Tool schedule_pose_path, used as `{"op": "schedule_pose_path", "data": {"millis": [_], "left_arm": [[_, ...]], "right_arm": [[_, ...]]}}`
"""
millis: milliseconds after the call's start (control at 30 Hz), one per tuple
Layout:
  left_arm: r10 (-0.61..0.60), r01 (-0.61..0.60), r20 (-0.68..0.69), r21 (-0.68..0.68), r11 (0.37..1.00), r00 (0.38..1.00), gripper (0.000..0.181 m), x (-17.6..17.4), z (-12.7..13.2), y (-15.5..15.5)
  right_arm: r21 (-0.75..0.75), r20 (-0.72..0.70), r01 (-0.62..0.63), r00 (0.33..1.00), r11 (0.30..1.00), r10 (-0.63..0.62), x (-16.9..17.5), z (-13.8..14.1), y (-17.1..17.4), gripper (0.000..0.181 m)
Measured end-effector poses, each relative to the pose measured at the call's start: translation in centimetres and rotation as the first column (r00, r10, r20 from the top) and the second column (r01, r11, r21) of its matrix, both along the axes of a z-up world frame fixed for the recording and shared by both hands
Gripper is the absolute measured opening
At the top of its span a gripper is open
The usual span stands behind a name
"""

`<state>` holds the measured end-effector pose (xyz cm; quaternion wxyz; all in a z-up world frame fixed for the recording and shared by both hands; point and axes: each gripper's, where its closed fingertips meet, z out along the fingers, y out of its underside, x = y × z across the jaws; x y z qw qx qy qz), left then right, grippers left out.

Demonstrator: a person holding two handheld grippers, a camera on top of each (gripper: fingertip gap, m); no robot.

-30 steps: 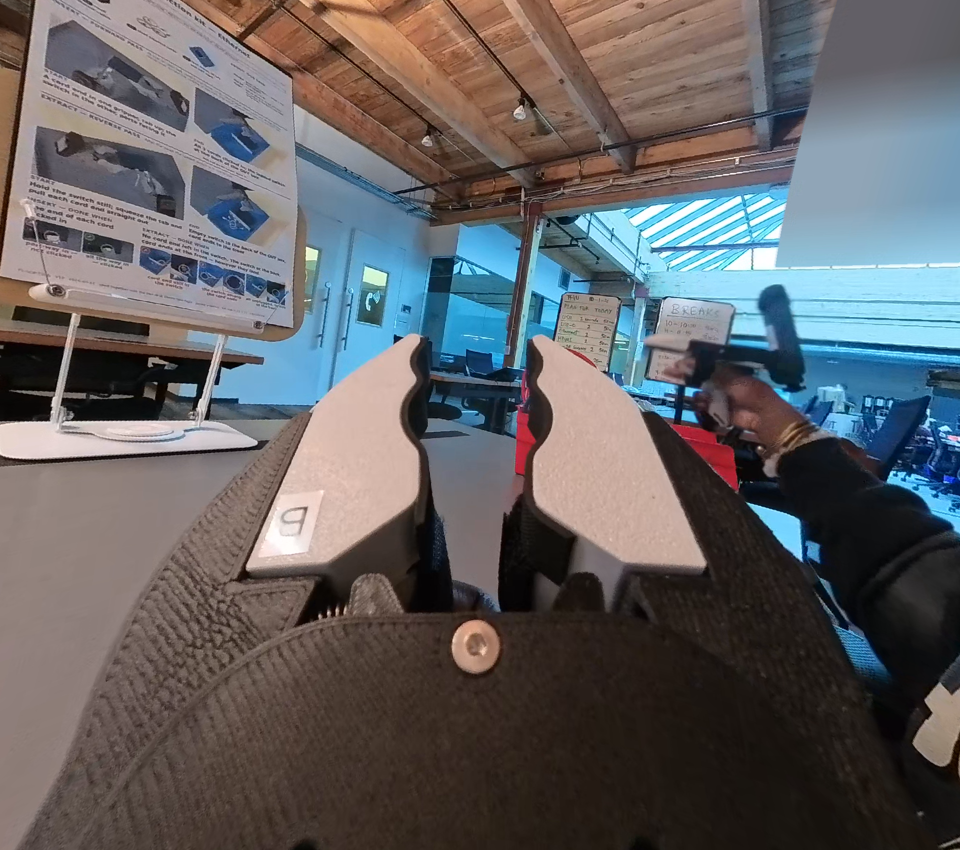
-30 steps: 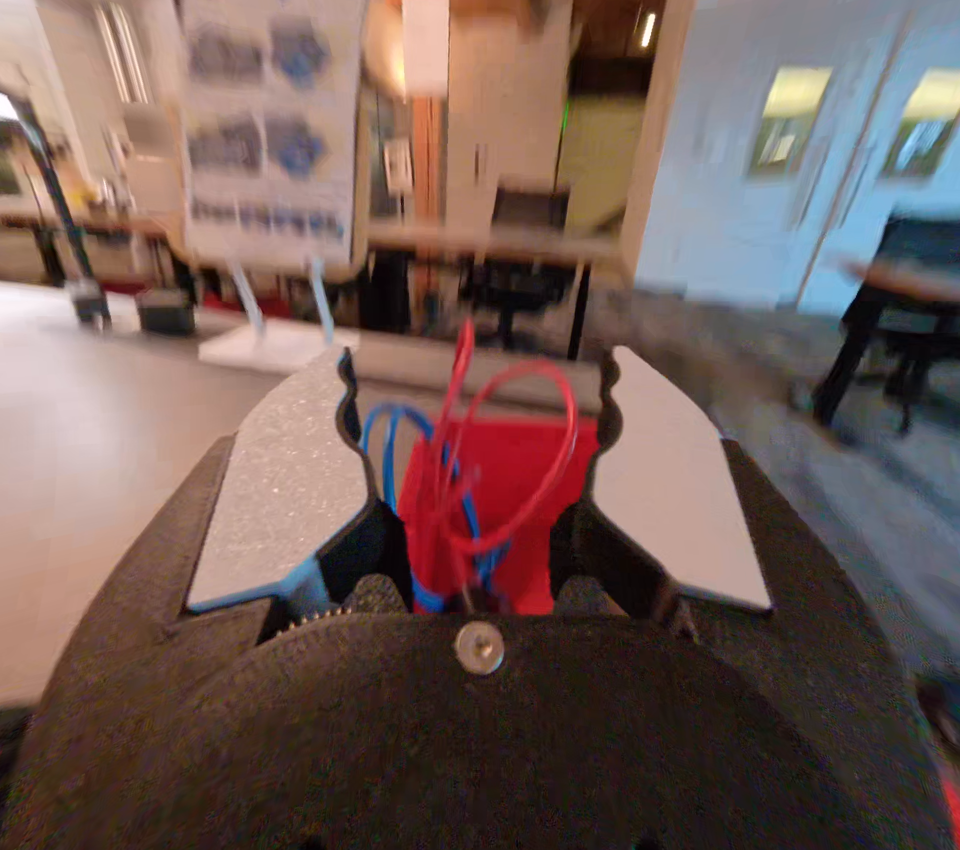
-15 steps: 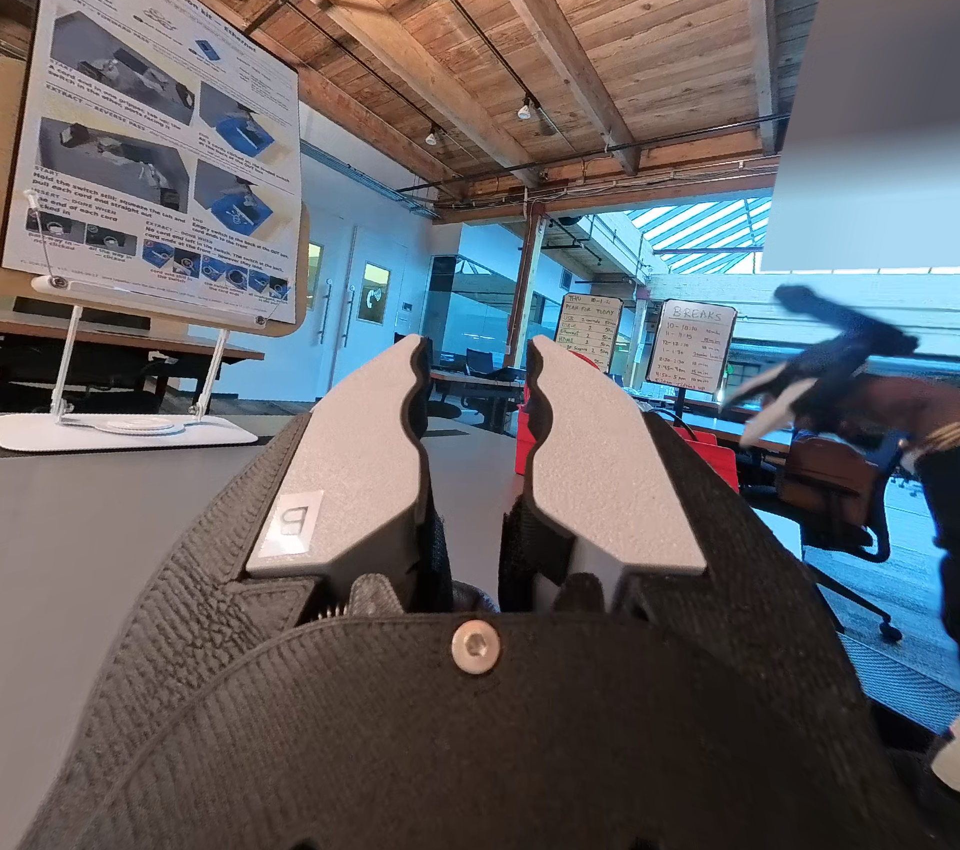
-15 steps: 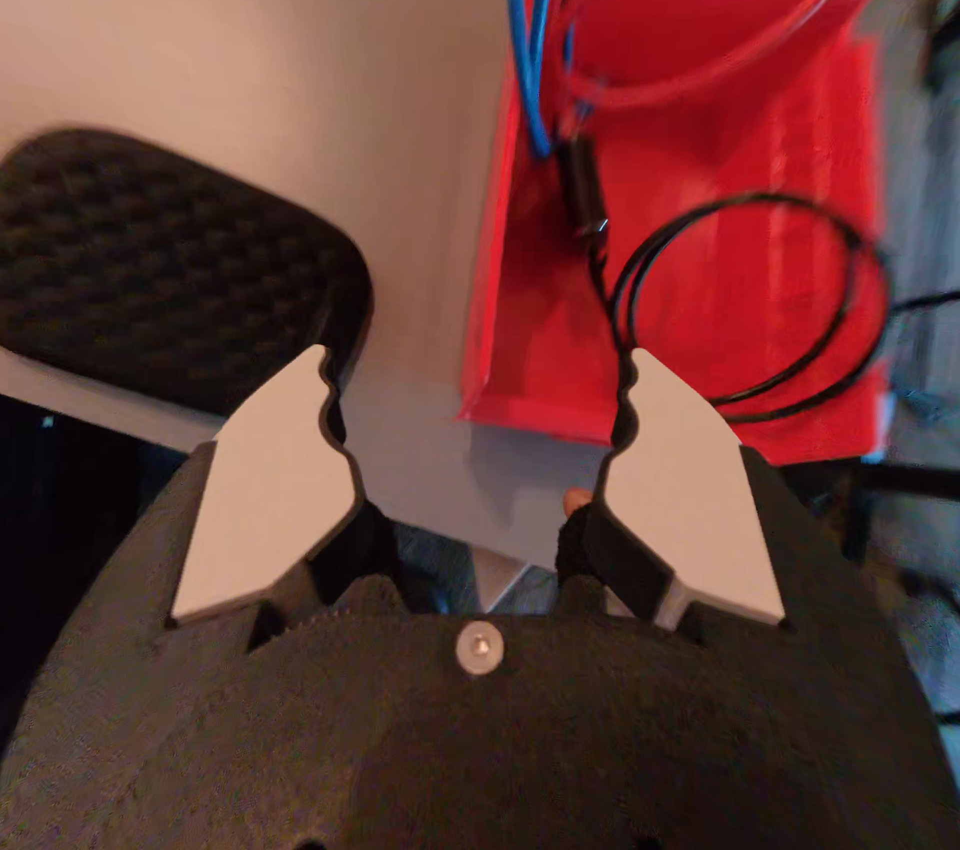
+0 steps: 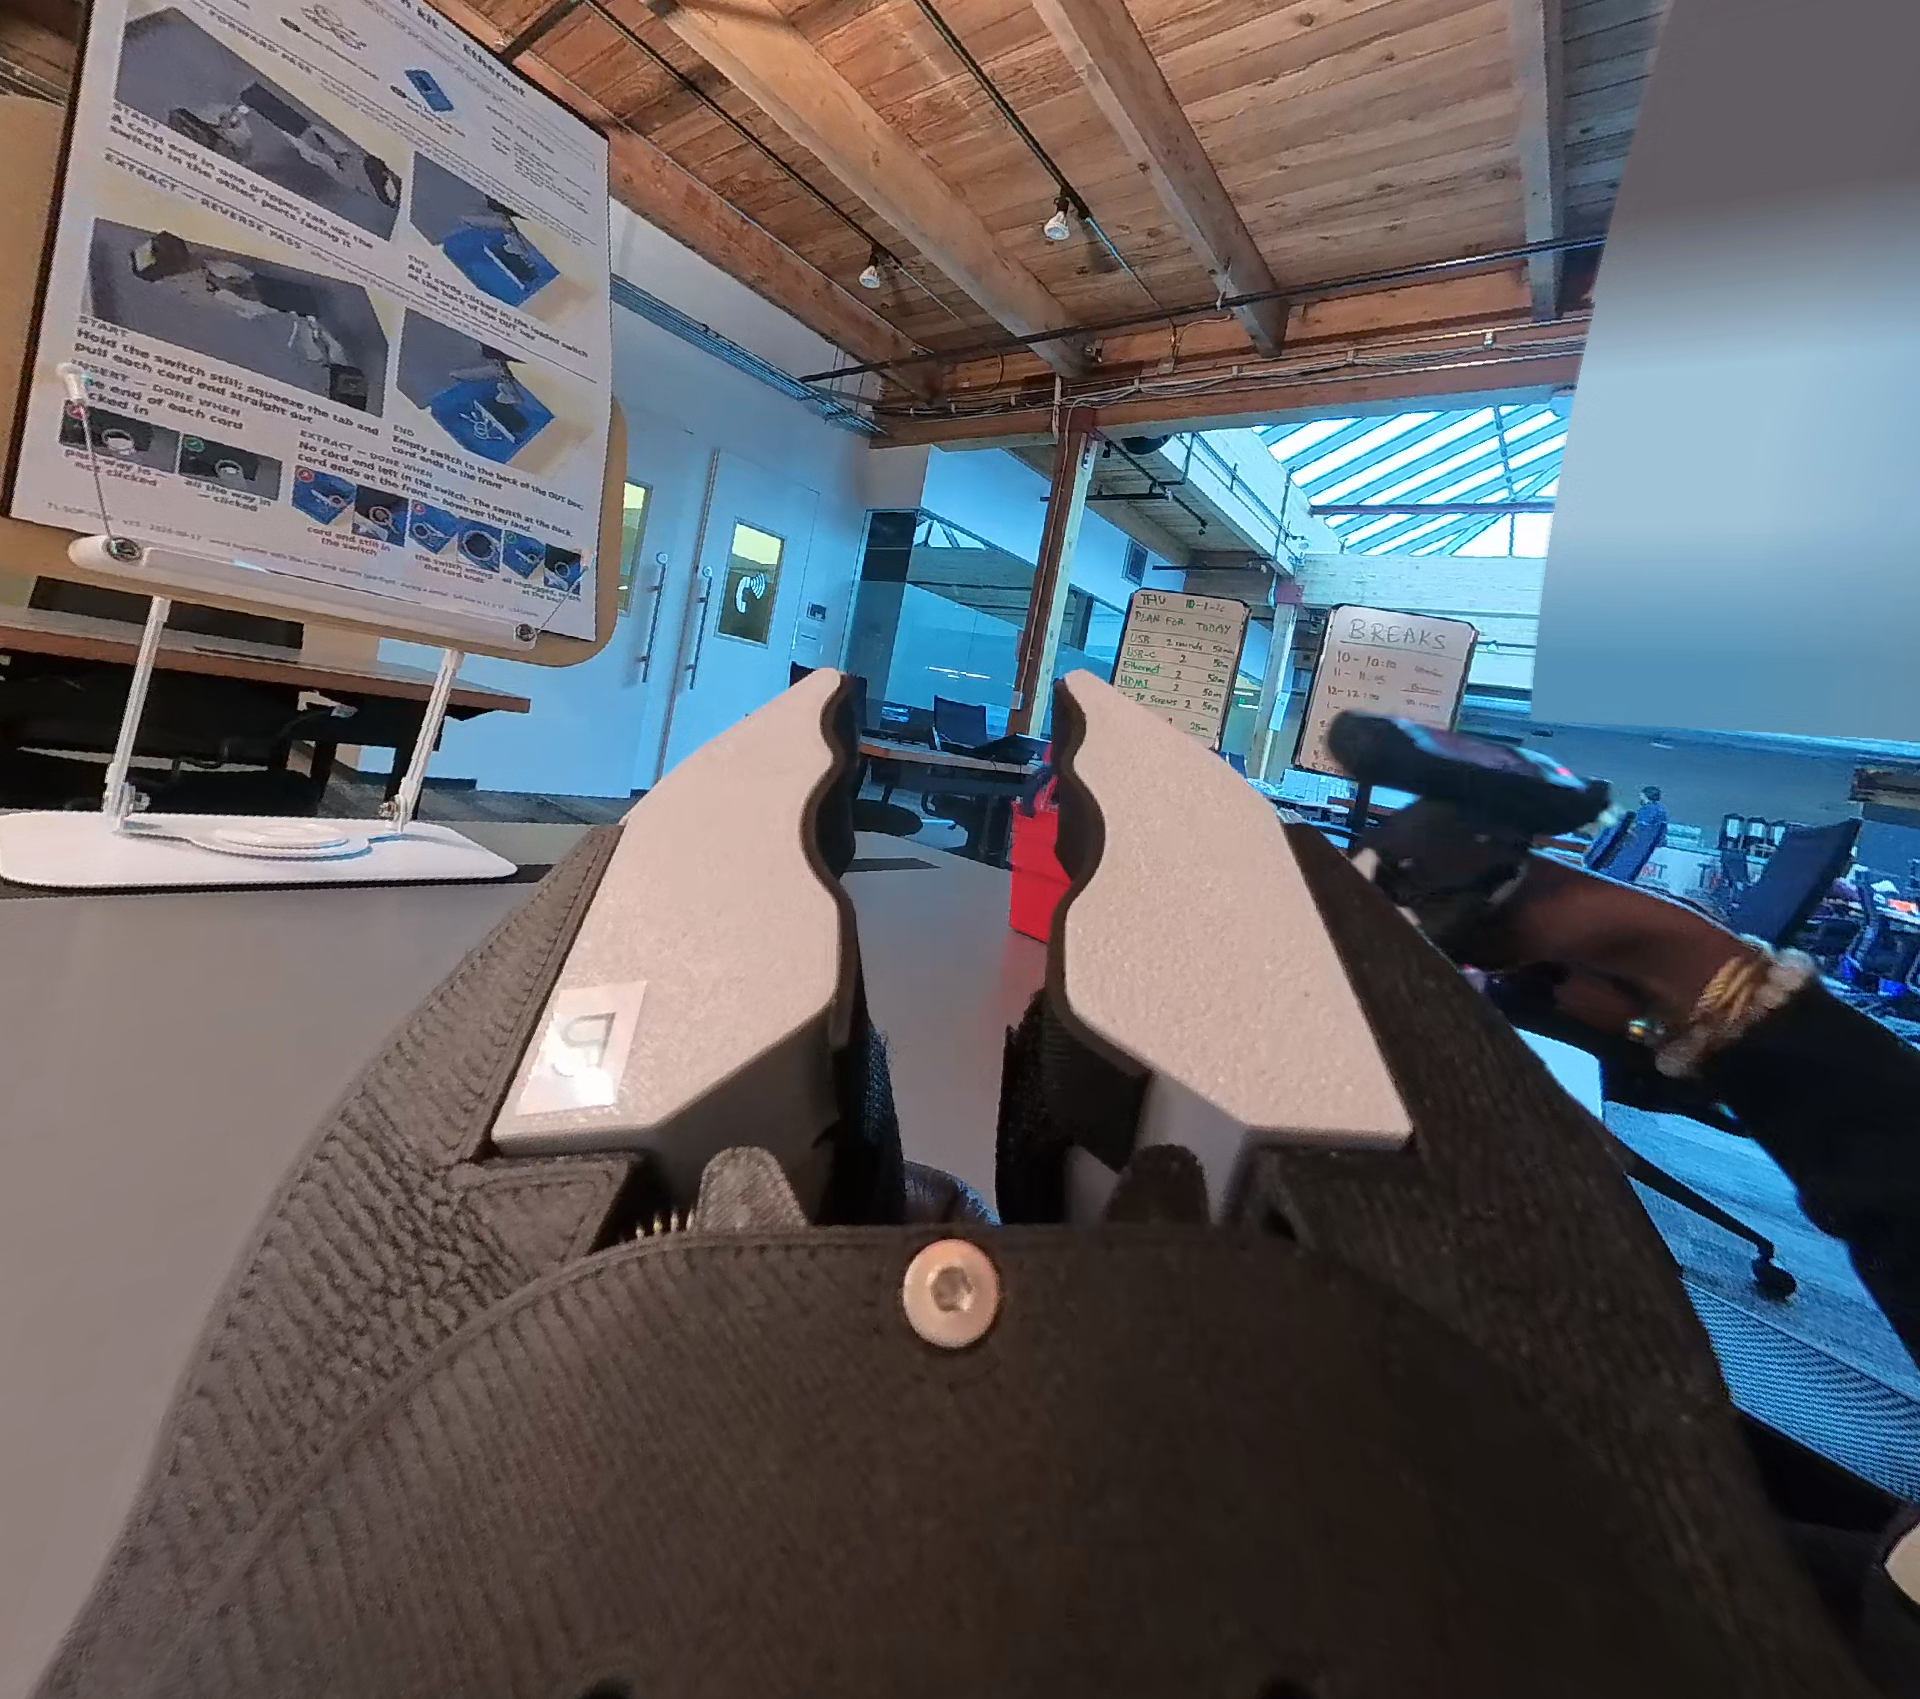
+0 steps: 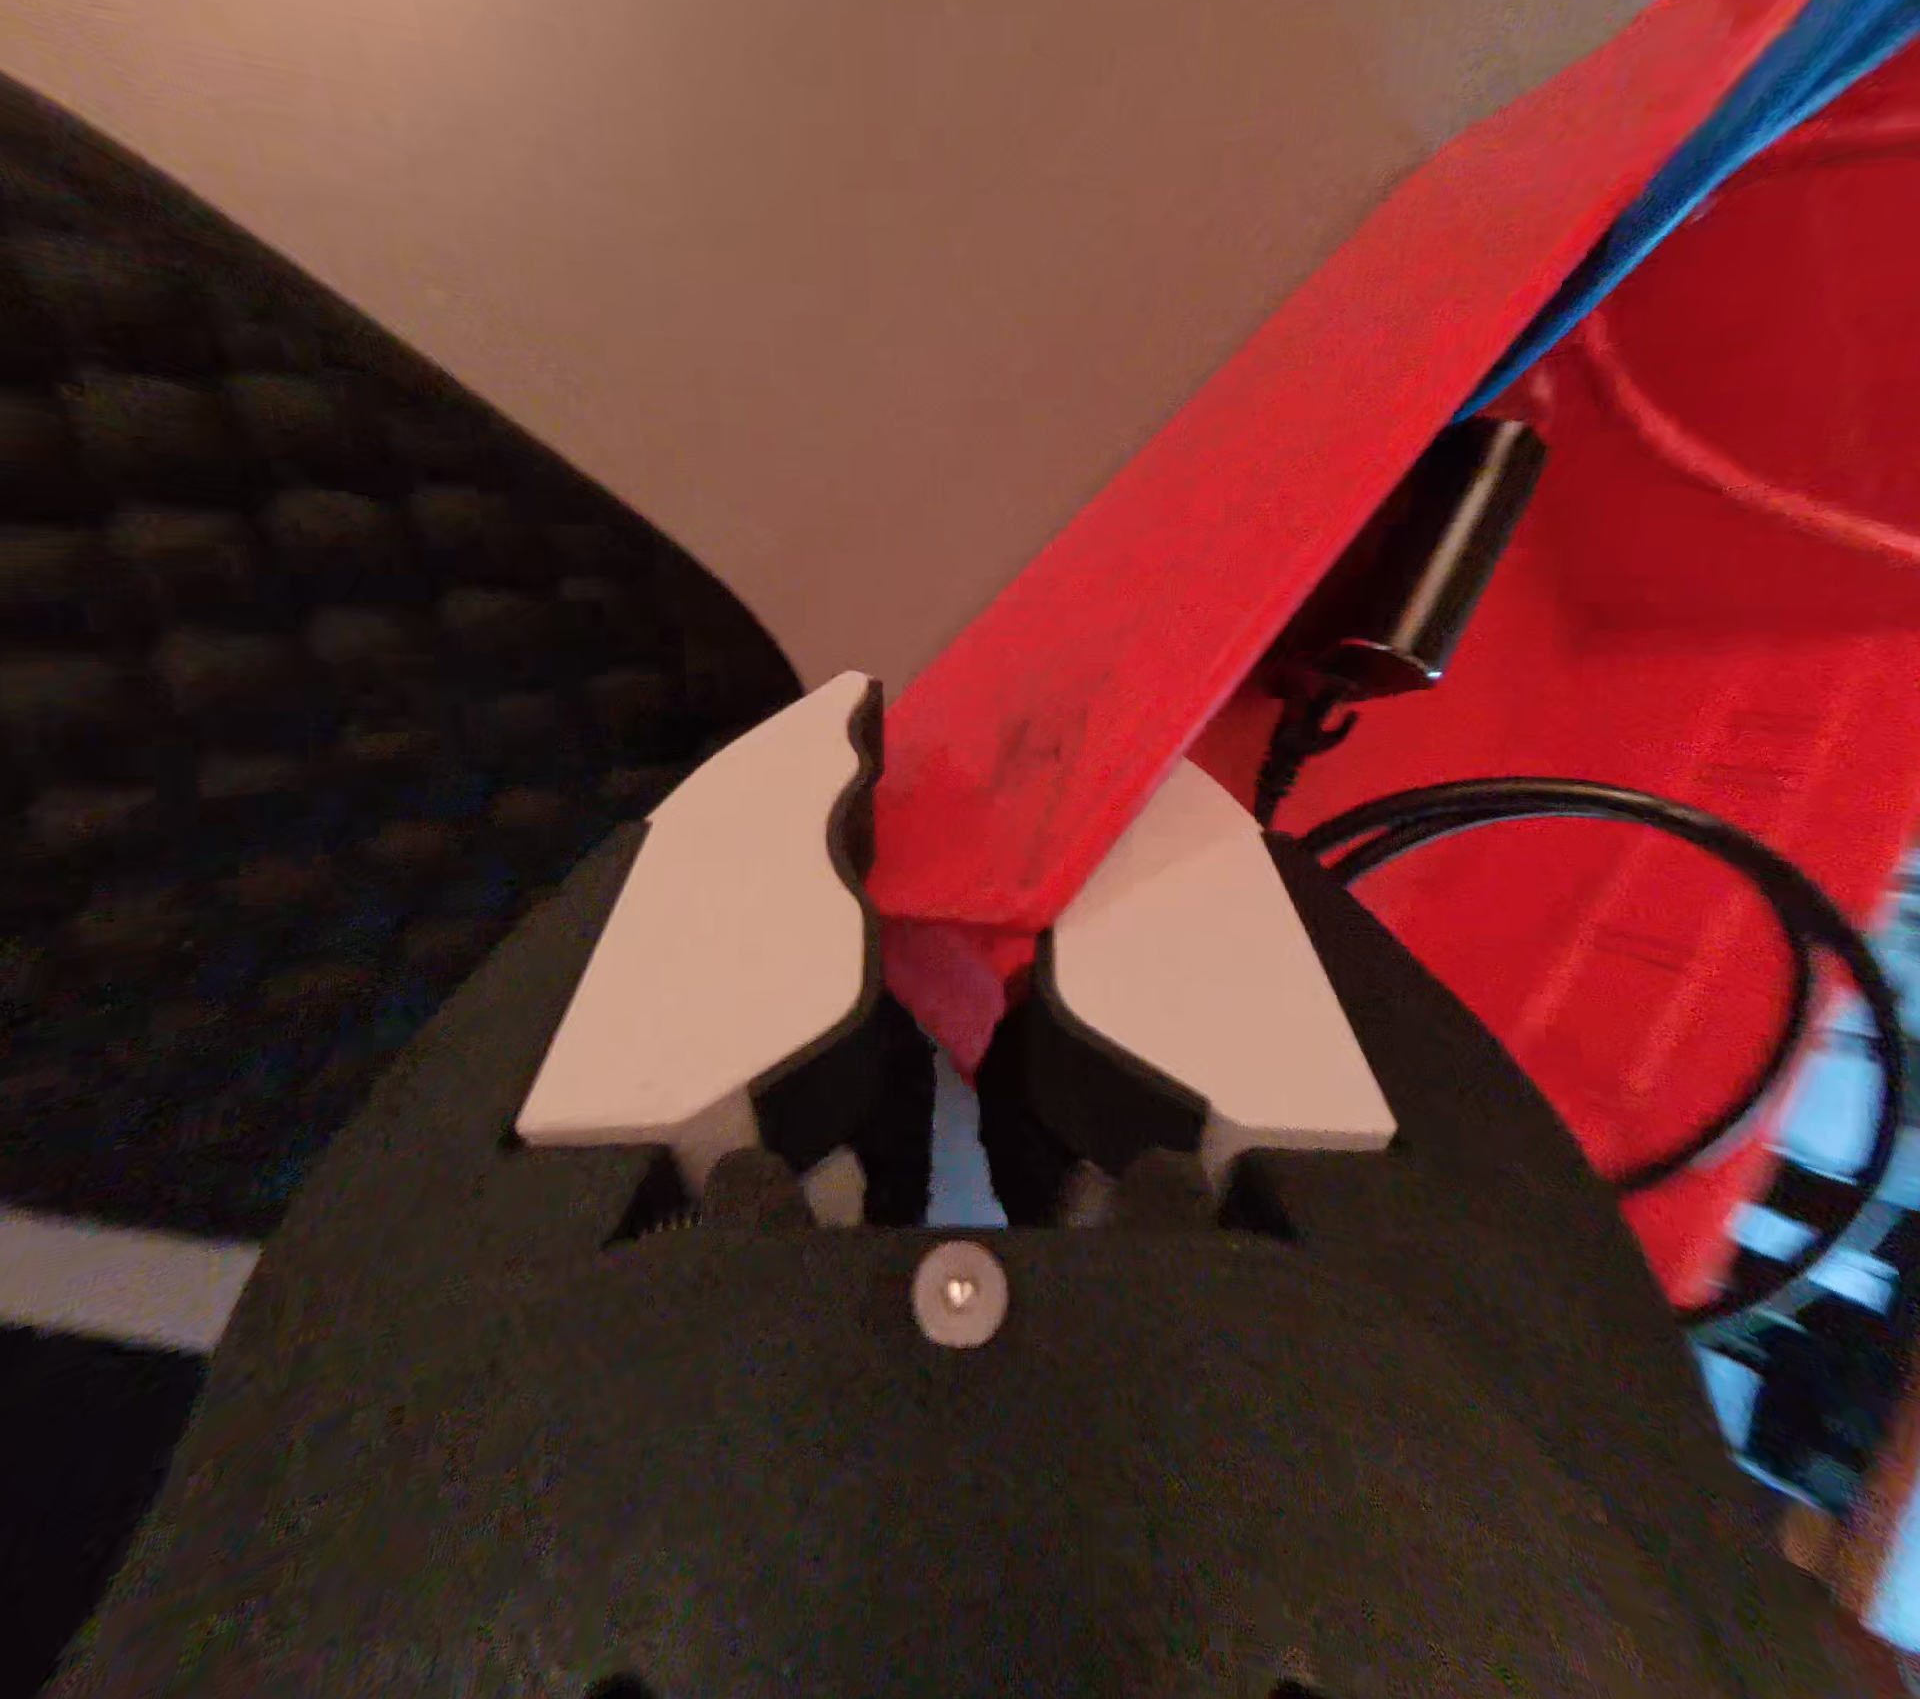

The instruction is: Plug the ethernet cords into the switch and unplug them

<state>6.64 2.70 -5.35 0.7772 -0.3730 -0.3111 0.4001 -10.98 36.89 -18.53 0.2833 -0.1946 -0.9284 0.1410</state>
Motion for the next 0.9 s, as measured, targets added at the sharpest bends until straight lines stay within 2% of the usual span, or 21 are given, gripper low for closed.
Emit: {"op": "schedule_pose_path", "data": {"millis": [67,200,400,667,900], "left_arm": [[-0.003,0.003,-0.002,0.005,1.0,1.0,0.035,0.0,0.0,0.0],[-0.004,0.004,-0.005,0.01,1.0,1.0,0.034,0.0,0.0,-0.1],[-0.004,0.004,-0.01,0.003,1.0,1.0,0.034,0.0,0.1,0.0],[-0.014,0.014,-0.031,0.01,1.0,0.999,0.034,0.2,0.3,-0.2],[-0.008,0.013,-0.115,0.037,0.999,0.993,0.034,1.3,1.3,-0.8]], "right_arm": [[0.027,-0.029,0.0,1.0,1.0,0.0,-0.8,0.0,-1.1,0.026],[-0.138,0.008,-0.032,0.999,0.99,0.033,-1.4,0.2,-5.1,0.028],[-0.111,0.005,-0.119,0.993,0.987,0.12,-1.4,0.2,-11.6,0.028],[-0.206,0.017,-0.209,0.976,0.956,0.217,1.6,0.4,-22.6,0.031],[-0.265,0.012,-0.332,0.938,0.905,0.347,5.0,0.5,-32.3,0.033]]}}
